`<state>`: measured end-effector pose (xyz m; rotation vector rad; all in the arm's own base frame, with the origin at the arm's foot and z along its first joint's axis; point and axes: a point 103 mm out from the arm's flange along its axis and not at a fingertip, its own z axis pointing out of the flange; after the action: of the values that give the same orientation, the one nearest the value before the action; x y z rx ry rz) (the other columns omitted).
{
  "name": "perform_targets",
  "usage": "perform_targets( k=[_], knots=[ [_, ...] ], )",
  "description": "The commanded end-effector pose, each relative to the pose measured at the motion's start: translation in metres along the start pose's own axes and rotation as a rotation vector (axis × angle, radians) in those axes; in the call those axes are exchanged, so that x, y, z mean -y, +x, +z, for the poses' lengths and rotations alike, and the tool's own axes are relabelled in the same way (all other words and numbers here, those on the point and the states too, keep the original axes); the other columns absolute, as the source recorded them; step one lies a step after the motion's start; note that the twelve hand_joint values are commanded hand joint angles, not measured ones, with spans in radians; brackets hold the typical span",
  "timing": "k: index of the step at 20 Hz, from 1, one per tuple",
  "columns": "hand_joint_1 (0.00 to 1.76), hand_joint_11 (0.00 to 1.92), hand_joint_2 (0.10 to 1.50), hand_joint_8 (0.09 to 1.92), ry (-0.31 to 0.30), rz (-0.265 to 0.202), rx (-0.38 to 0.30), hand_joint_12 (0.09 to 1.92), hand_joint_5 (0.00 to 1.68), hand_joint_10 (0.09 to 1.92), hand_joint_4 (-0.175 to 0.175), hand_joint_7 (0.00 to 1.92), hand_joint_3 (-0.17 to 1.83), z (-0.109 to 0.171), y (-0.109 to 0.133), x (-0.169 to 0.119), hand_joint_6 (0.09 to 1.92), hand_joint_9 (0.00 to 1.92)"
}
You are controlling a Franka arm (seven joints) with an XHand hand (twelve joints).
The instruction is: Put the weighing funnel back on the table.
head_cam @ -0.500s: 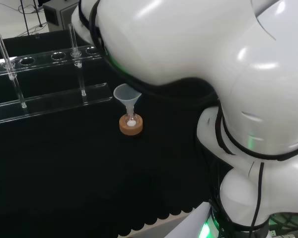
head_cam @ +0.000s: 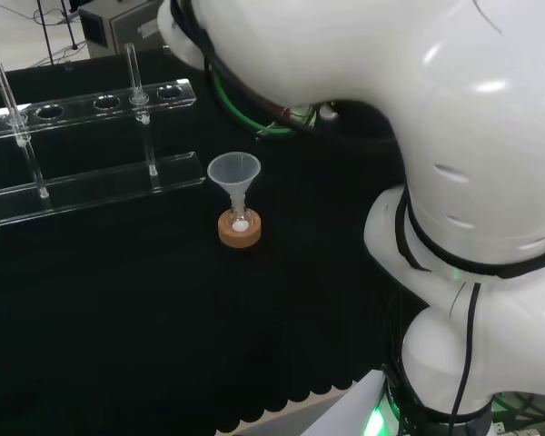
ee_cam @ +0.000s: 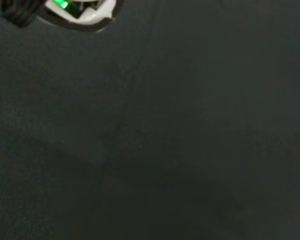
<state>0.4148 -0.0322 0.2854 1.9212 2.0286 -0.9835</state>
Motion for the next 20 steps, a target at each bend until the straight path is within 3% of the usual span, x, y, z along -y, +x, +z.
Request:
perform_targets(
  k=[1,10,20],
  knots=[
    [1.06,0.78,0.7,0.62,0.0,-0.008,-0.136,1.08,1.07,0.39,0.175,0.73,0.77,0.019,-0.003,-0.018,1.08,1.11],
    [1.06,0.78,0.7,0.62,0.008,-0.01,-0.228,1.08,1.06,0.39,0.175,0.73,0.77,0.052,-0.005,-0.053,1.09,1.12],
    [1.06,0.78,0.7,0.63,0.03,-0.05,-0.285,1.08,1.06,0.39,0.175,0.73,0.77,0.08,0.006,-0.091,1.09,1.12]
  ],
)
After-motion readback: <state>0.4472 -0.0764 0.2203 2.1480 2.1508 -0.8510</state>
